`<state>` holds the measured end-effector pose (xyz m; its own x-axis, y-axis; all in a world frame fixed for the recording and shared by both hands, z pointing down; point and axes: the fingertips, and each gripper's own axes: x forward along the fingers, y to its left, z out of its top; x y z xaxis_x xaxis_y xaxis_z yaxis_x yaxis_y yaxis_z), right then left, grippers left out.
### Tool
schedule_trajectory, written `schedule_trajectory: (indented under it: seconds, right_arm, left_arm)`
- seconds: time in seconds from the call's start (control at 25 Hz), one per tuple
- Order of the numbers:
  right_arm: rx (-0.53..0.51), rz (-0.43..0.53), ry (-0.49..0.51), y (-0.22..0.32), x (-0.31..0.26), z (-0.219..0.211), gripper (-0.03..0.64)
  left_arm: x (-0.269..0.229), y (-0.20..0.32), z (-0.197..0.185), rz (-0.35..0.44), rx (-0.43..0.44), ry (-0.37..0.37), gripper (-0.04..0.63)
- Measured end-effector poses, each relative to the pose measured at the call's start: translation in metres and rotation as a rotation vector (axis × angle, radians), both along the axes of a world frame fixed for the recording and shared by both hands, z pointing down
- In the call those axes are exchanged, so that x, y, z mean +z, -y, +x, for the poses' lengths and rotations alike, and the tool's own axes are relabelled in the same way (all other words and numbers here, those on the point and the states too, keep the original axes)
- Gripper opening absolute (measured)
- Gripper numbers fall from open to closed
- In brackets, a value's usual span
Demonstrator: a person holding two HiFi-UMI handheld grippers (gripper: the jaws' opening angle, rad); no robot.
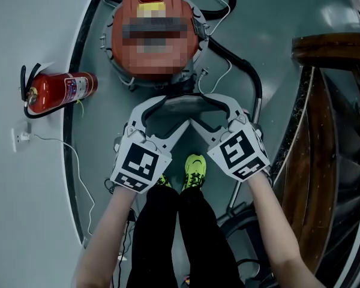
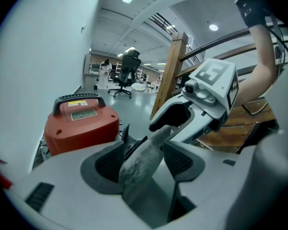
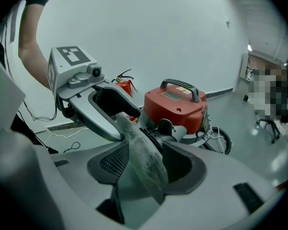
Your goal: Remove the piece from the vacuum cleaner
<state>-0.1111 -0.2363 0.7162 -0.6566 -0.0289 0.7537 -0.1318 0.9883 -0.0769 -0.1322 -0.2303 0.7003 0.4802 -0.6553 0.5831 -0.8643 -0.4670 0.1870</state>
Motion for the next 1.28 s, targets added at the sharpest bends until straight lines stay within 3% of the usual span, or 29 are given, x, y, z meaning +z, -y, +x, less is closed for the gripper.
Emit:
schedule_trajectory:
  seconds: [0.36,1.04,1.16,1.28]
  right_arm:
    - [-0.071,0.055,-0.101,0.005,0.020,0.000,0.249]
    - [-0.163,0.113,-0.208,0.010,0.044,0.004,0.247]
    - [-0.155,0.124,-0.209,0.013,0.043,0.005,0.191]
    - [-0.165,0.137,-0.211,0.016,0.042,0.005,0.164]
  left_arm:
    - [0.033,0.003,-0.008,-0.064,0.034,0.088,0.267]
    - [0.050,0.008,-0.005,-0.069,0.071,0.134,0.264]
    - [0.050,0.007,-0.006,-0.078,0.065,0.126,0.181]
    - [0.051,0.009,-0.008,-0.084,0.061,0.118,0.154]
